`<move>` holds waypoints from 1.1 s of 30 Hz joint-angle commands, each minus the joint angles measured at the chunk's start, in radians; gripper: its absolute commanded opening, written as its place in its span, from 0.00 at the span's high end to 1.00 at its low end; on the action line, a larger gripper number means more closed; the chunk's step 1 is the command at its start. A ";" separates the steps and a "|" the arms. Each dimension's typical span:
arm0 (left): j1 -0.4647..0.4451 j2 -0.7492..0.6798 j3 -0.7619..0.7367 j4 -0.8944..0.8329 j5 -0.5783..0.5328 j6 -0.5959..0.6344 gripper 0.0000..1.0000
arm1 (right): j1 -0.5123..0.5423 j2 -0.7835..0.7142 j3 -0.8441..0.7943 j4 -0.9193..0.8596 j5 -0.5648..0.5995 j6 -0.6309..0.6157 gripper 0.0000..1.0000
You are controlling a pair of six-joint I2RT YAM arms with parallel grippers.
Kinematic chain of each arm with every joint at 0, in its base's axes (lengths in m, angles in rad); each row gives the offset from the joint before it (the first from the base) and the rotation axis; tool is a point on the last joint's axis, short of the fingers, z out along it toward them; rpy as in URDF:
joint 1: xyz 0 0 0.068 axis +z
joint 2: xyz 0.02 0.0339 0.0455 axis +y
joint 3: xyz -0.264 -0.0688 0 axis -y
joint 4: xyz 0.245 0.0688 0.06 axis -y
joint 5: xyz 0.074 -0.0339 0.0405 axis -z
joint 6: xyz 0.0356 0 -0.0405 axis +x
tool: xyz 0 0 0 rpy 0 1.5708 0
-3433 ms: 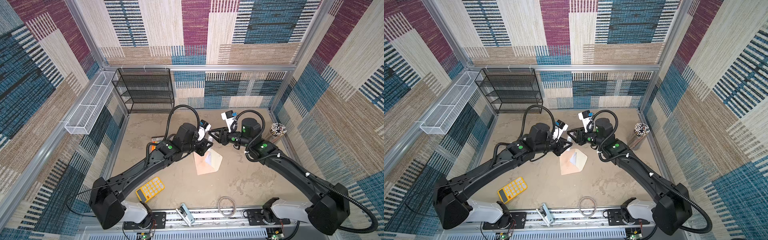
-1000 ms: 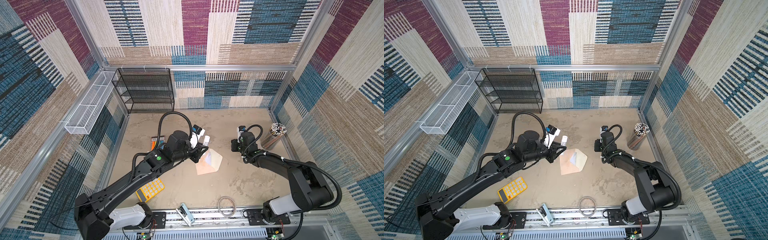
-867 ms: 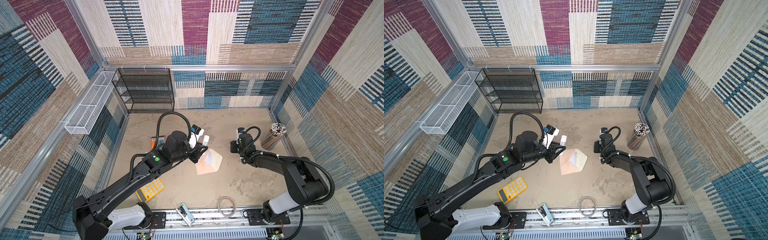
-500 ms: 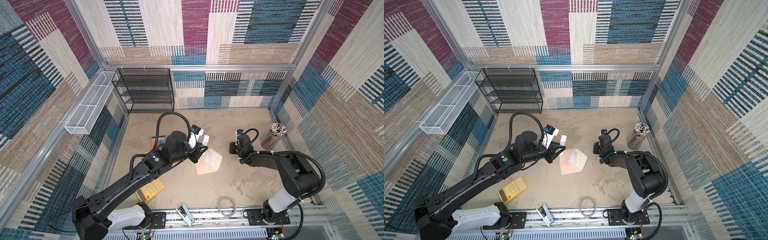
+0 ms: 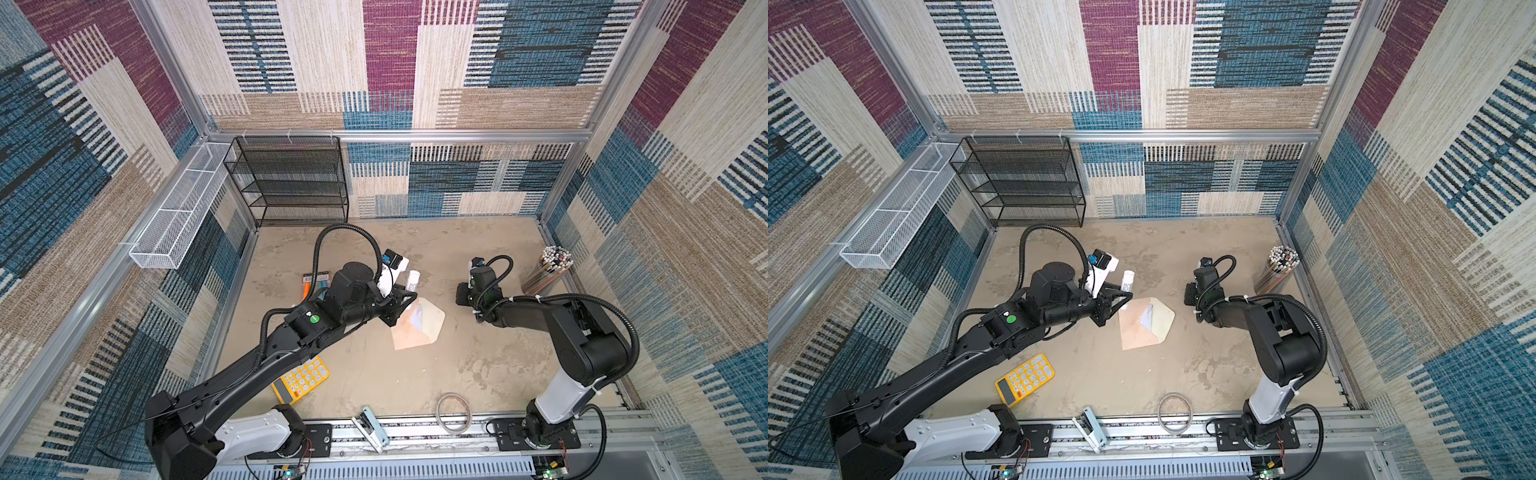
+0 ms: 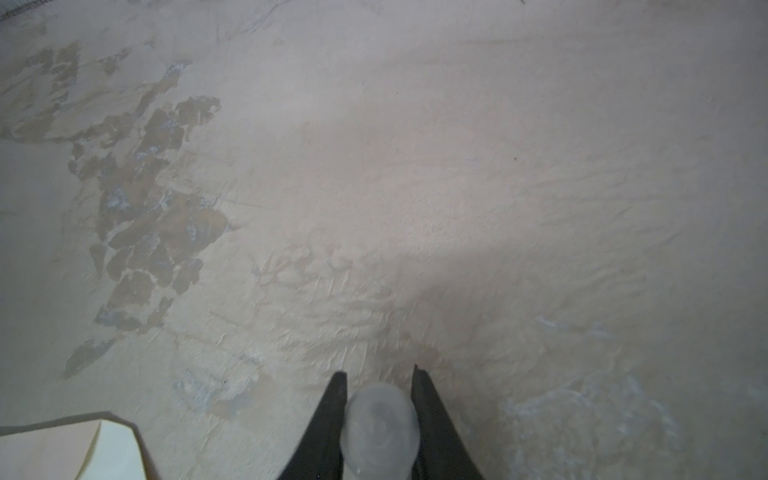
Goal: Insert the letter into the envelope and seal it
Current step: 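Carry the cap away with the right gripper and set it on the table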
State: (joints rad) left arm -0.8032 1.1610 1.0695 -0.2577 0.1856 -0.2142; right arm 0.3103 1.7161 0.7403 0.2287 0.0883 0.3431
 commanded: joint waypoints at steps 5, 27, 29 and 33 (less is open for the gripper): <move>-0.001 -0.012 -0.005 0.044 -0.011 -0.021 1.00 | 0.001 -0.001 -0.002 -0.019 -0.010 0.025 0.73; -0.001 -0.026 -0.020 0.049 -0.022 -0.024 1.00 | 0.001 -0.070 0.063 -0.101 -0.029 -0.008 0.50; 0.000 -0.026 -0.021 0.048 -0.021 -0.024 1.00 | 0.001 -0.072 0.060 -0.101 -0.028 -0.010 0.50; 0.001 -0.028 -0.022 0.047 -0.023 -0.024 1.00 | 0.000 -0.067 0.051 -0.095 -0.028 -0.007 0.51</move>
State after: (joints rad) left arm -0.8032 1.1378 1.0477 -0.2401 0.1638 -0.2138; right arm 0.3119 1.6508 0.7948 0.1303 0.0704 0.3389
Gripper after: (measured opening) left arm 0.261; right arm 0.495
